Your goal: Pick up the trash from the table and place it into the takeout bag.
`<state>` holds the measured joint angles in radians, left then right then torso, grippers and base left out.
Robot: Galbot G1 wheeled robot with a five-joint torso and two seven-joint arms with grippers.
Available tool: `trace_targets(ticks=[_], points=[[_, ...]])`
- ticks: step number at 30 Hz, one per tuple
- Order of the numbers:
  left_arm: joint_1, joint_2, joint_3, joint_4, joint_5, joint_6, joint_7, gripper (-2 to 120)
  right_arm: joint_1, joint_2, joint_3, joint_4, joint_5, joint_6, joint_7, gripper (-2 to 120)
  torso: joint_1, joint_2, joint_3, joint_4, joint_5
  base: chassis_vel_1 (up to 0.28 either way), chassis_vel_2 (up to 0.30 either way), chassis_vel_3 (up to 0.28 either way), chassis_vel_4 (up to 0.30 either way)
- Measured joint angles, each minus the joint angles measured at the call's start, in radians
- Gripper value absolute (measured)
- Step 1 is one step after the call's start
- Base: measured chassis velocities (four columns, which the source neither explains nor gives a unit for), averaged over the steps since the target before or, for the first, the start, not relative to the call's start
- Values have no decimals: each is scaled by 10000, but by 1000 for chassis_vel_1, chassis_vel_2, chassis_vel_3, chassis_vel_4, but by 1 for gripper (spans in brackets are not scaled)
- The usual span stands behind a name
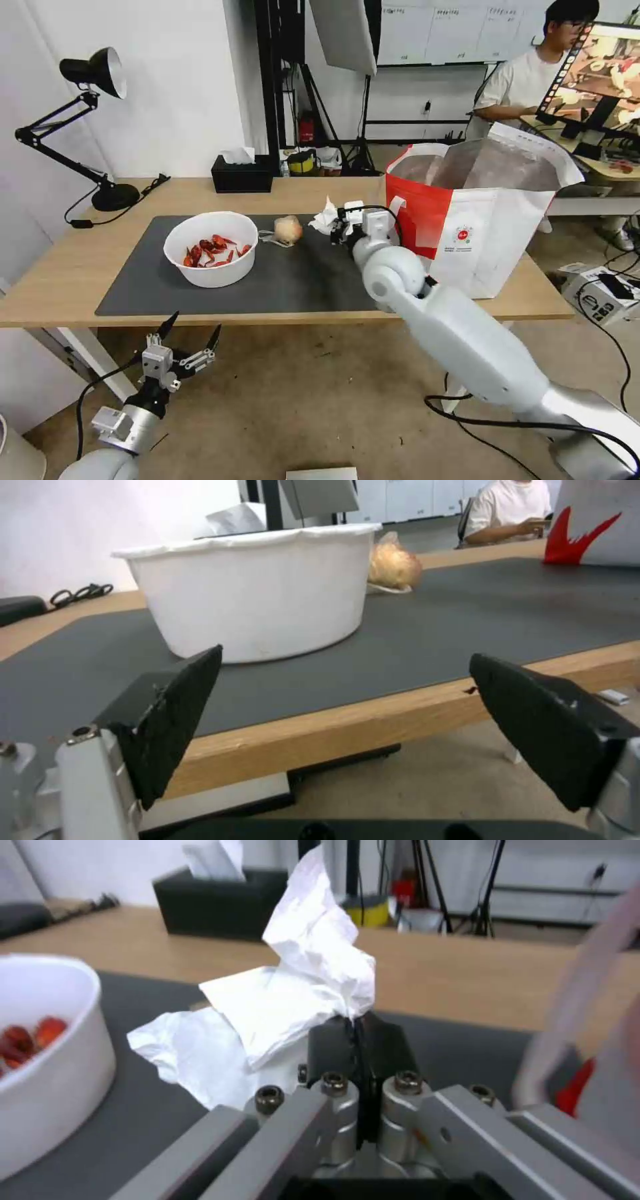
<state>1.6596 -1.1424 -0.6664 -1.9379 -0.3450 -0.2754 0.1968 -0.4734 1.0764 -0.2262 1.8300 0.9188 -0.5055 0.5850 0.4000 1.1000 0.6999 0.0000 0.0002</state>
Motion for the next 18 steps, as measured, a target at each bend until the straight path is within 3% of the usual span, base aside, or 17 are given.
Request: trace_targets(ticks=[6,10,18], points=[[43,-34,0,-53,17,16,-60,100,-455,-635,717,877,-510,682,-442,0,0,0,0,-1,0,0,0,0,0],[63,-76,18,-67,48,31,-94,100,-785,-1058,1231,1139,-1900,1845,-603,0,-1,0,0,-1,-1,0,0,0,0],[76,-125,71,-67,106,37,-124,100,-1295,-1499,2547,1515,-3150,2467,205,0,-1,0,-1,-1,-1,0,0,0,0]])
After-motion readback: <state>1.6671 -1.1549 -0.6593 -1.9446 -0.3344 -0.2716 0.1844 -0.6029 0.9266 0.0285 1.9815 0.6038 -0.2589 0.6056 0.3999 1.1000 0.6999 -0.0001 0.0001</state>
